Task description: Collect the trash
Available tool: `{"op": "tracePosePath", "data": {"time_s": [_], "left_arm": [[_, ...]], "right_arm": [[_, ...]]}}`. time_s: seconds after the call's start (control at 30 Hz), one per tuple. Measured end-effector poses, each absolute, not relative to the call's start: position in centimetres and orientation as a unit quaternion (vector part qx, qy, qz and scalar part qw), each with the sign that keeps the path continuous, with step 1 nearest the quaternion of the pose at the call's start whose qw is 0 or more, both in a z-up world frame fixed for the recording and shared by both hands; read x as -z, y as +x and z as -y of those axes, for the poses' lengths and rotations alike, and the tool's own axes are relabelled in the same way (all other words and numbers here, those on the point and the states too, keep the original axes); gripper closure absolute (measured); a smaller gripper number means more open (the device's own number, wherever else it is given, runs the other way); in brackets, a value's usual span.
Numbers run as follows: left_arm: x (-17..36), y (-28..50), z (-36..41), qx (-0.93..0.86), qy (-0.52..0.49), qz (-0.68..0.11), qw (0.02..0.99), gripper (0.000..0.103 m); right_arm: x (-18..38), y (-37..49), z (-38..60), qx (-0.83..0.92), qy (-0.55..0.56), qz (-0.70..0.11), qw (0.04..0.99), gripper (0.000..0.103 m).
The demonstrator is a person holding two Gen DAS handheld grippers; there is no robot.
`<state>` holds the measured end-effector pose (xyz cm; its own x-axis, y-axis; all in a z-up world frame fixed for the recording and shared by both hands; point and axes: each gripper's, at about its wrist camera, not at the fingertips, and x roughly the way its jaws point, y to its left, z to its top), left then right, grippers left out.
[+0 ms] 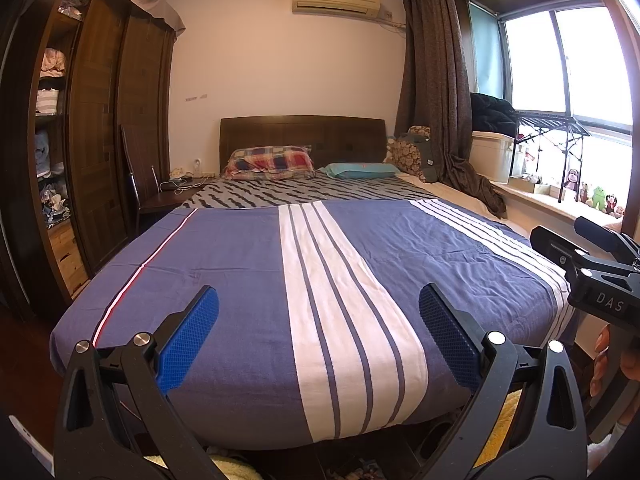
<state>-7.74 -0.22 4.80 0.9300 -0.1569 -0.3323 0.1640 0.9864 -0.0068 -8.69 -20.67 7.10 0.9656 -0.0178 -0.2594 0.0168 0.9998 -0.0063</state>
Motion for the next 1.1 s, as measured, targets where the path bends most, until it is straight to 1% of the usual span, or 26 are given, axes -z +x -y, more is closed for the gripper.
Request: {"op": "tracePosePath", "data": {"time_s": [1.1], "left_arm": [[-3.9, -6.2, -0.7, 0.055, 0.002, -0.189, 0.981, 0.008]], "right_arm": [[-5.6, -7.3, 20.5, 0.008, 0.0, -0.156, 0.988, 0.003]]}}
